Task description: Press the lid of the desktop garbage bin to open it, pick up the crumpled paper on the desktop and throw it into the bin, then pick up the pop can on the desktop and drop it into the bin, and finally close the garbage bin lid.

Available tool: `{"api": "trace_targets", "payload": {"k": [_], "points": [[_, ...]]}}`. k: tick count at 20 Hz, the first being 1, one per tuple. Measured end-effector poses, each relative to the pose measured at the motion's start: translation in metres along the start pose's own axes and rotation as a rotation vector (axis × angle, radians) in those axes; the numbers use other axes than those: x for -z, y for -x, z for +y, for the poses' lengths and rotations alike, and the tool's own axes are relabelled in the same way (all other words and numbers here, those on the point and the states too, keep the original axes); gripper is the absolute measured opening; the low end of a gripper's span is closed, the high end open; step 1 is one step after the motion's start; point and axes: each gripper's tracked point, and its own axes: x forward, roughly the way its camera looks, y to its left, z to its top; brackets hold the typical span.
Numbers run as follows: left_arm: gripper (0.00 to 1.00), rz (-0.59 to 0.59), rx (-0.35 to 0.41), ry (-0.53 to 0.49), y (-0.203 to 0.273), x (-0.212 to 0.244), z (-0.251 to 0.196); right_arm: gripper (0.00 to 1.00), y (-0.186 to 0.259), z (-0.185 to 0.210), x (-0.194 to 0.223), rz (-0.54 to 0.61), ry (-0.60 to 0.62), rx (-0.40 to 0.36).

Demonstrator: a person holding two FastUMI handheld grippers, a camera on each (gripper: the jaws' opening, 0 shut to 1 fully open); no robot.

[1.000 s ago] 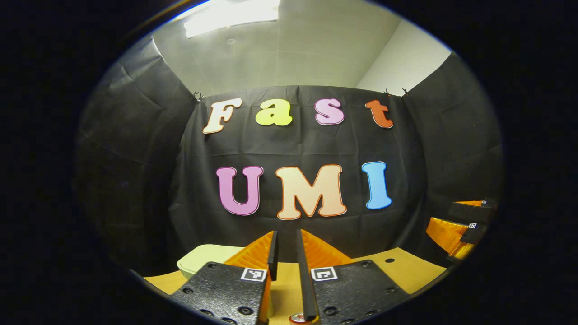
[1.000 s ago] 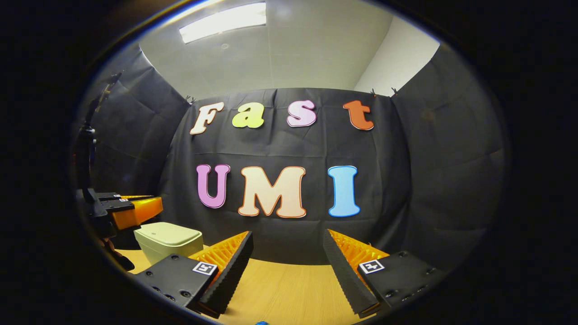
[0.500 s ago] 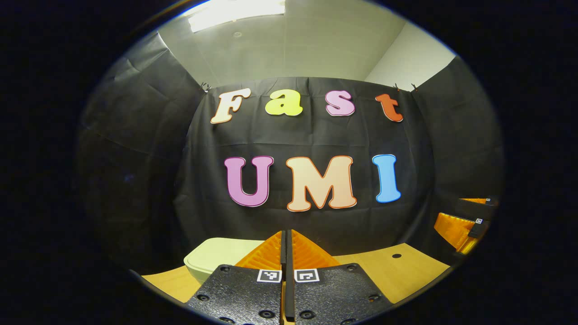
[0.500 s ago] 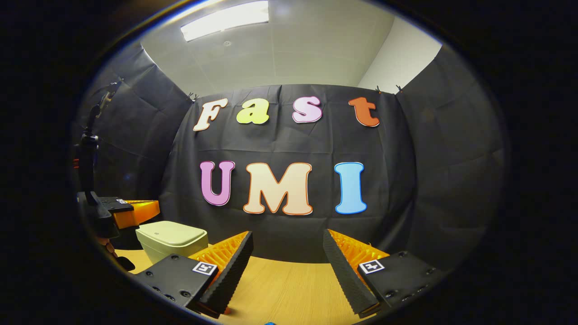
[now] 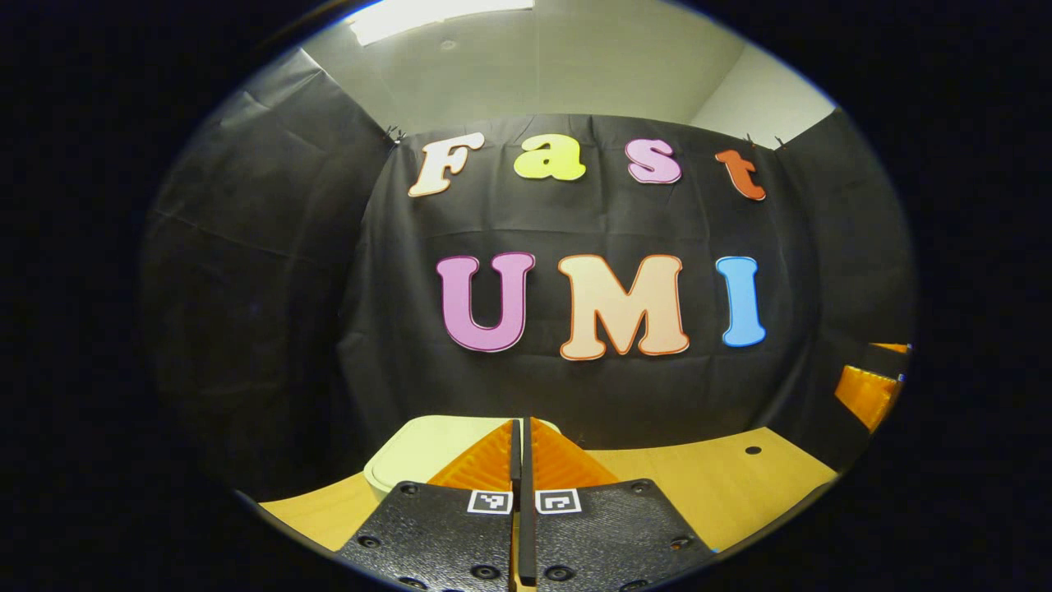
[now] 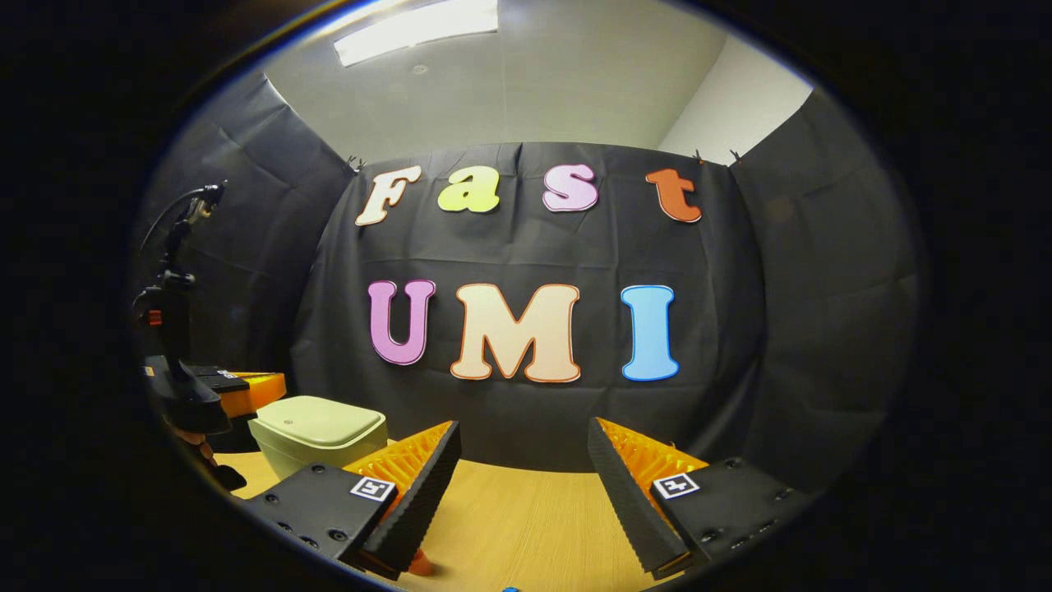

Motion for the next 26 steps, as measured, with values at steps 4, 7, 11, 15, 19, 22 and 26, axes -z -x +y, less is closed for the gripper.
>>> {"api": "trace_targets", "payload": {"k": [4,7,11,15,19,22,26], "points": [[0.0,0.053,-0.019,0.016,-0.01,0.025,0.02,0.98,-0.003,0.012,0.005,0.015,0.012,0.007],[0.0,0.089,-0.03,0.015,-0.015,0.042,0.03,0.98,-0.004,0.019,0.007,0.023,0.019,0.013],[0.0,0.134,-0.029,0.007,-0.019,0.063,0.038,0.97,-0.006,0.026,0.011,0.035,0.023,0.015],[0.0,0.131,-0.018,-0.017,-0.021,0.072,0.037,0.98,-0.006,0.032,0.012,0.037,0.036,0.009],[0.0,0.055,0.0,0.039,-0.021,0.068,0.036,0.99,-0.005,0.04,0.014,0.043,0.033,-0.013],[0.0,0.013,0.009,0.028,-0.02,0.069,0.035,0.98,-0.005,0.042,0.006,0.022,0.027,-0.029],[0.0,0.009,0.006,0.015,-0.018,0.061,0.033,0.99,-0.003,0.033,-0.002,0.003,0.021,-0.036]]}}
